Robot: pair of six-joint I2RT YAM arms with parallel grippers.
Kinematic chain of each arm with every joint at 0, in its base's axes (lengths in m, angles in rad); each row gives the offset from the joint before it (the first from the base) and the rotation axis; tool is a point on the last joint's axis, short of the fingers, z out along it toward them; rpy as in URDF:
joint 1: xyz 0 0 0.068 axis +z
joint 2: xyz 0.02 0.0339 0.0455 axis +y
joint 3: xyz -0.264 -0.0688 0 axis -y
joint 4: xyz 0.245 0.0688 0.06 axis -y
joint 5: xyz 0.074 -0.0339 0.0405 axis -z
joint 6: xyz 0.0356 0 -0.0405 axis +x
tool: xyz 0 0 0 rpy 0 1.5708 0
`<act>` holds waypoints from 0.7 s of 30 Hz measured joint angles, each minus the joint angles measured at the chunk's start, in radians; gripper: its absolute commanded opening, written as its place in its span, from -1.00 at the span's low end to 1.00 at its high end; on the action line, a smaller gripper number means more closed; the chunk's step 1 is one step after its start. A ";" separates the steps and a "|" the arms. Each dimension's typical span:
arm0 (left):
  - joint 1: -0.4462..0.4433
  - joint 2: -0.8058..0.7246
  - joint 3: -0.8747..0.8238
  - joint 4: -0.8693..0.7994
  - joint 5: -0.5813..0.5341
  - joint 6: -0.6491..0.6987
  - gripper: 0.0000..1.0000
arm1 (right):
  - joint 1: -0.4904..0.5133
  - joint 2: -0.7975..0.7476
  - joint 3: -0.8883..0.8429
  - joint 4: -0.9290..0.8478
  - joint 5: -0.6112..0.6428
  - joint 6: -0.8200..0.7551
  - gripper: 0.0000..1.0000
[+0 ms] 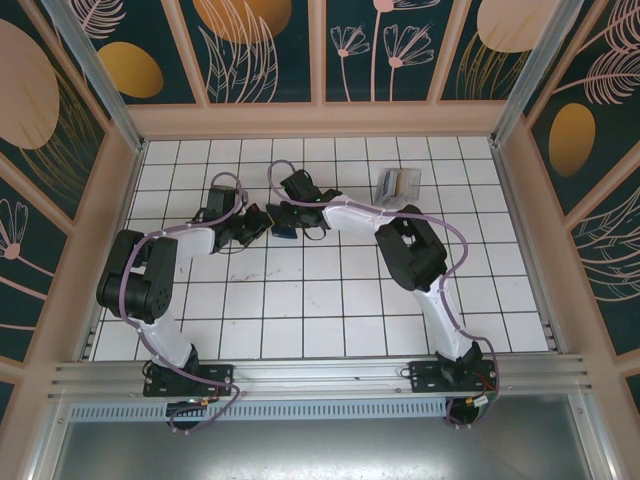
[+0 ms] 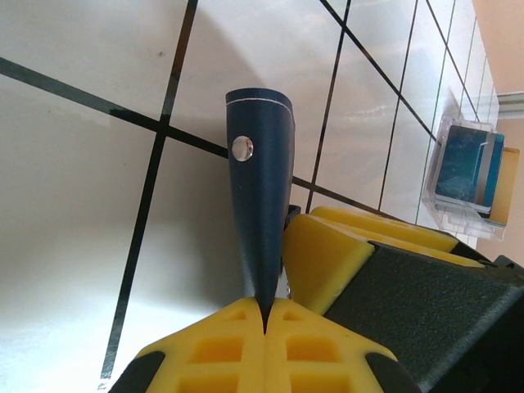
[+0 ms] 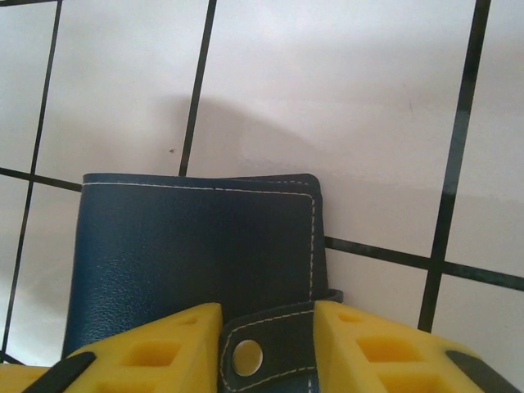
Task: Put the credit cards into the card holder
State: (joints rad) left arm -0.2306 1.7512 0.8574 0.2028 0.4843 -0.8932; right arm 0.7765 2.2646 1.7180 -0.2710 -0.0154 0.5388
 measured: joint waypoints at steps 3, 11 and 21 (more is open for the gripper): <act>-0.003 0.000 -0.001 0.003 0.001 0.000 -1.00 | 0.005 -0.003 0.000 -0.011 0.022 0.000 -0.62; -0.011 0.000 -0.017 0.037 0.000 0.000 -1.00 | 0.012 -0.048 -0.040 -0.029 0.084 -0.009 -1.00; -0.010 0.003 -0.040 0.040 -0.006 0.019 -0.24 | -0.076 -0.180 -0.249 0.043 -0.026 -0.009 -1.00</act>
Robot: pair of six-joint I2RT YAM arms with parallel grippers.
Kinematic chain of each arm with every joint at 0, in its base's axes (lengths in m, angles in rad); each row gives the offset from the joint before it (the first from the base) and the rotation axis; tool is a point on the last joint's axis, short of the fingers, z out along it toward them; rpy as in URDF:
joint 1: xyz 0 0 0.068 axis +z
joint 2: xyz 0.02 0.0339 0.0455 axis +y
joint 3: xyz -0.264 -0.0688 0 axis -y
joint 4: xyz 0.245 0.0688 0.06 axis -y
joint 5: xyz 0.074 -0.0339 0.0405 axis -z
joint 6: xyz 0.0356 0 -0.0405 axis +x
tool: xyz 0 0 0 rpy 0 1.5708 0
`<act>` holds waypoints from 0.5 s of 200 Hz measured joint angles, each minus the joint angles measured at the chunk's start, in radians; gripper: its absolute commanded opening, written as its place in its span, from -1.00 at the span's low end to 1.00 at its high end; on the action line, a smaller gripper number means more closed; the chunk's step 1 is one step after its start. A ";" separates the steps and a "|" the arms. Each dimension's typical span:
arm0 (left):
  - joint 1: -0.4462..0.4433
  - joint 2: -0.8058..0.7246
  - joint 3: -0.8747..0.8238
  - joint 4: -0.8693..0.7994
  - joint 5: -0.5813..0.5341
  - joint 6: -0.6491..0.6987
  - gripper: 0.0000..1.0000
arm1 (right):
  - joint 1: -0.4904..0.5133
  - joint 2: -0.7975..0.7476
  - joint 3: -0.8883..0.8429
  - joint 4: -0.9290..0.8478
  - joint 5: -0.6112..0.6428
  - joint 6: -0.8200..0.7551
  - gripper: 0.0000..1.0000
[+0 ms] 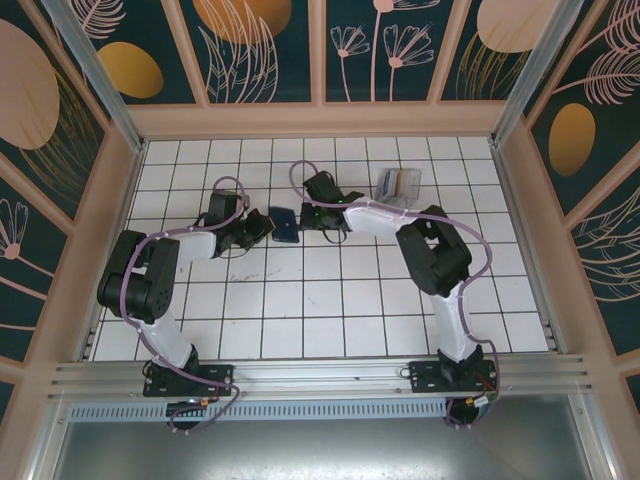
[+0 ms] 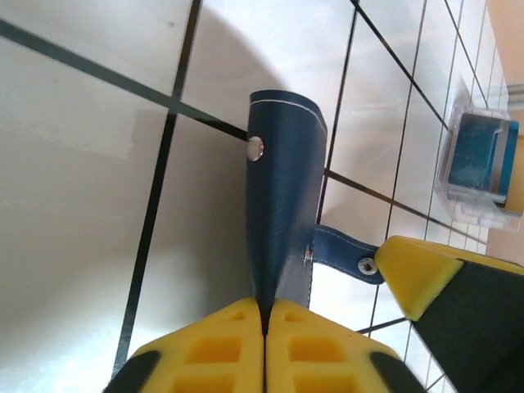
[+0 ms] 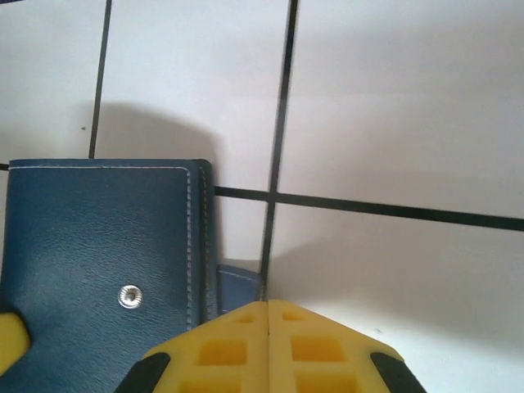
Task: Put the credit cards into the card holder
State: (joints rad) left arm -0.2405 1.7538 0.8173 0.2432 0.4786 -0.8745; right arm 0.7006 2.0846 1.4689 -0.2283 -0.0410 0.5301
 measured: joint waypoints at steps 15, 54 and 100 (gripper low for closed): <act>0.000 0.002 0.000 0.000 0.010 0.017 -0.08 | -0.023 -0.034 -0.051 0.015 -0.031 0.002 -1.00; 0.003 0.003 0.024 -0.014 0.061 0.060 0.07 | -0.048 -0.123 -0.125 0.019 -0.120 0.003 -1.00; 0.003 0.007 0.042 -0.015 0.146 0.093 0.10 | -0.048 -0.152 -0.055 0.010 -0.235 0.008 -1.00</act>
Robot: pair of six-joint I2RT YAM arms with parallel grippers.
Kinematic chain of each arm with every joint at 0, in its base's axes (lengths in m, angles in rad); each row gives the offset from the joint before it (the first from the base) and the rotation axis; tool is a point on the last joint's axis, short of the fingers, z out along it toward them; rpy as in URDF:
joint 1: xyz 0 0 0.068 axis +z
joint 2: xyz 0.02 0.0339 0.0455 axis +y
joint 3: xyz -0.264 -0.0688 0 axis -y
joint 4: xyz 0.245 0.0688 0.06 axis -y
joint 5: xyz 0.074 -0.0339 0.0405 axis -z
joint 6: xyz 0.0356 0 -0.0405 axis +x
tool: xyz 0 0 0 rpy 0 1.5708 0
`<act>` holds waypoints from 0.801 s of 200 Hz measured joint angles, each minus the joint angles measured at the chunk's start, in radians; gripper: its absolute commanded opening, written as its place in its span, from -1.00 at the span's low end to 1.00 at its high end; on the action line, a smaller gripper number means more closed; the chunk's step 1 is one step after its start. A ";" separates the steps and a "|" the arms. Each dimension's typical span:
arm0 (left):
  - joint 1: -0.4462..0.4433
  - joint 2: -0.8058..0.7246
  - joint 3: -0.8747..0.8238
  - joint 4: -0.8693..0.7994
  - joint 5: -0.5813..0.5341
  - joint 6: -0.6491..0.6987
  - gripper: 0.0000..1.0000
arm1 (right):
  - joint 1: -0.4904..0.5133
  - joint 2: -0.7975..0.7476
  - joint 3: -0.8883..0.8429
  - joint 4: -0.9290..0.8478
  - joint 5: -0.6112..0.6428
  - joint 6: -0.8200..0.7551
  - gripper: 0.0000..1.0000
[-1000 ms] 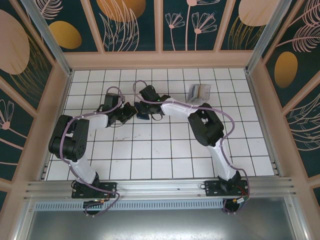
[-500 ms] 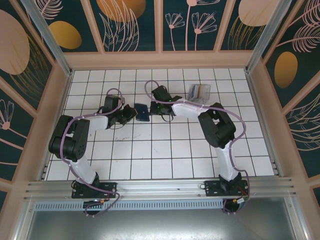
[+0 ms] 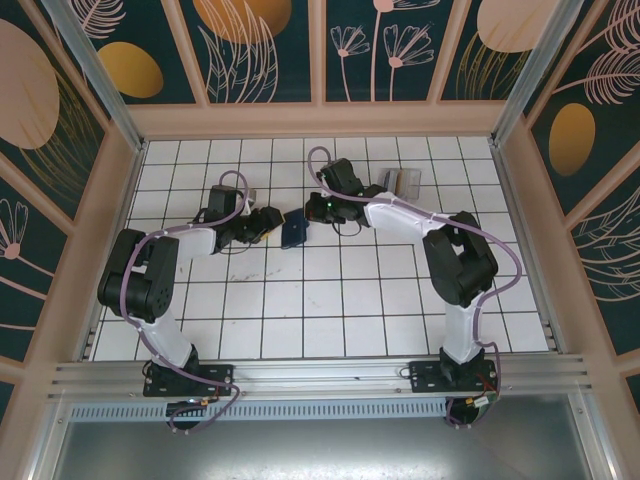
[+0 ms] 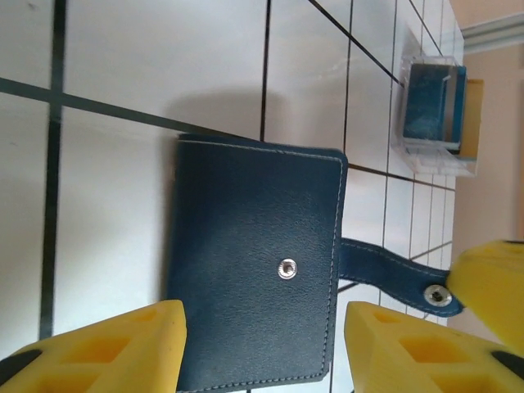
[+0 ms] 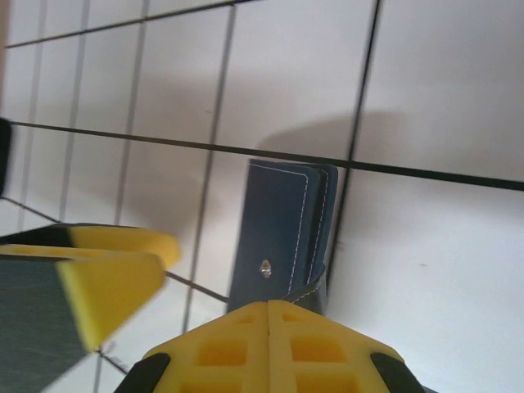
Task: Put the credit cards into the card holder
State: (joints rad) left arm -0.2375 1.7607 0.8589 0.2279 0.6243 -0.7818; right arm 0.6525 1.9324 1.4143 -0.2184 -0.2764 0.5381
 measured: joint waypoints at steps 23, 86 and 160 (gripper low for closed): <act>0.000 0.000 0.000 0.000 0.009 0.008 0.11 | 0.000 0.000 0.002 0.003 -0.037 0.011 -1.00; 0.000 0.000 0.000 -0.018 0.027 0.031 0.25 | 0.000 0.000 -0.002 0.069 -0.133 0.053 -1.00; 0.000 -0.004 0.045 -0.064 0.048 0.056 0.10 | 0.000 0.000 -0.003 0.103 -0.157 0.063 -1.00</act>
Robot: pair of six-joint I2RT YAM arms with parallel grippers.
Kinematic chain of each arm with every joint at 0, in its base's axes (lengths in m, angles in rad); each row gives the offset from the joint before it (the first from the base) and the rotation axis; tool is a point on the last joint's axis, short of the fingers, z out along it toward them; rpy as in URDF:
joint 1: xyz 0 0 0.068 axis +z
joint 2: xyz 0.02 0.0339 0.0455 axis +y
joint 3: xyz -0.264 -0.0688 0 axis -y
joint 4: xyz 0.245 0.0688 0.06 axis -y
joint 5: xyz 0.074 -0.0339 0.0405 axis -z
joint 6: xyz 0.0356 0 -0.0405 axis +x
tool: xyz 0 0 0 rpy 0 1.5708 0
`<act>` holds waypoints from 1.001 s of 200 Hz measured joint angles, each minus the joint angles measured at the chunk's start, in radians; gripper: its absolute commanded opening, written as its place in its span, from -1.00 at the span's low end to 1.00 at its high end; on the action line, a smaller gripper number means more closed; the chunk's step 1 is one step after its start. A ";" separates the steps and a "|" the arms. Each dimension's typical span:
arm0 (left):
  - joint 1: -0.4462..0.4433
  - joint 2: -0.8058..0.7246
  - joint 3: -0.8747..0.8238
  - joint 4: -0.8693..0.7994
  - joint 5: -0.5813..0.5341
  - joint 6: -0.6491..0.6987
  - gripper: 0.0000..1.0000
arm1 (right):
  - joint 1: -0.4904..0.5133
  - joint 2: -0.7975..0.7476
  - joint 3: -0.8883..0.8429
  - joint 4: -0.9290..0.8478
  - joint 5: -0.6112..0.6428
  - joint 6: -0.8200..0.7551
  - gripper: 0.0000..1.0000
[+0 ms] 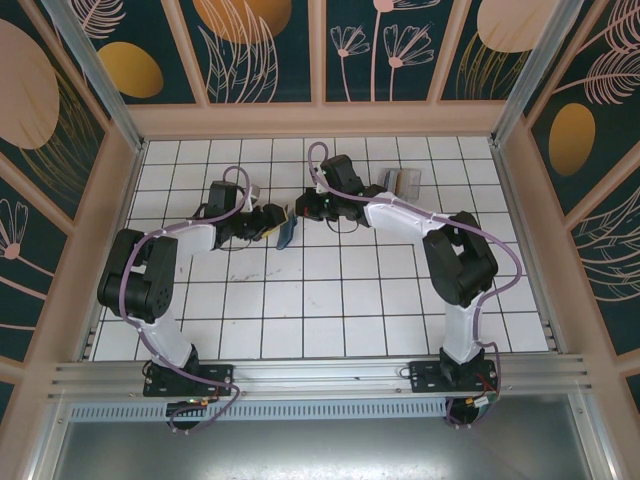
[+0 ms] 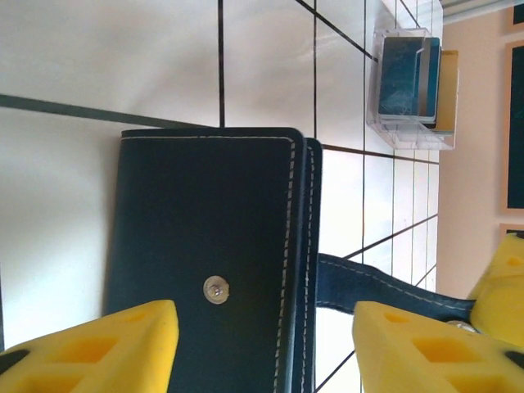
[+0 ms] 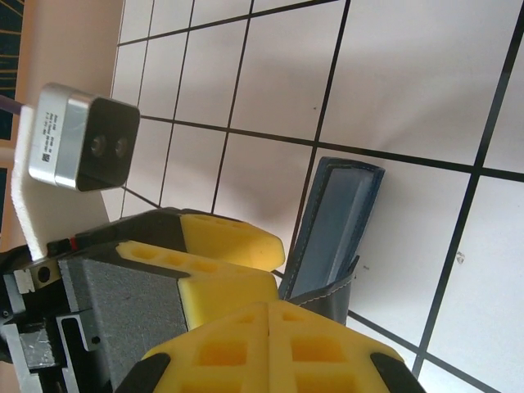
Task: Put the credit cards into the card holder
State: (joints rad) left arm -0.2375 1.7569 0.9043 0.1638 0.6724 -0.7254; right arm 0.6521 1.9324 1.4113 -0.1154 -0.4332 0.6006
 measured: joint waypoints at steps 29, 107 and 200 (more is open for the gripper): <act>0.000 0.024 0.008 -0.024 -0.005 0.015 0.12 | -0.003 0.000 0.000 0.005 -0.013 0.001 -1.00; 0.000 0.030 0.025 -0.146 -0.153 0.061 -0.35 | -0.005 -0.001 -0.001 0.001 0.009 -0.007 -1.00; 0.000 -0.008 -0.011 -0.182 -0.218 0.081 -0.56 | -0.109 -0.093 -0.180 -0.029 0.112 -0.037 -1.00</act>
State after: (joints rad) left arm -0.2375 1.7493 0.8928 -0.0185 0.4545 -0.6445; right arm 0.5426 1.8397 1.2312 -0.1440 -0.3210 0.5632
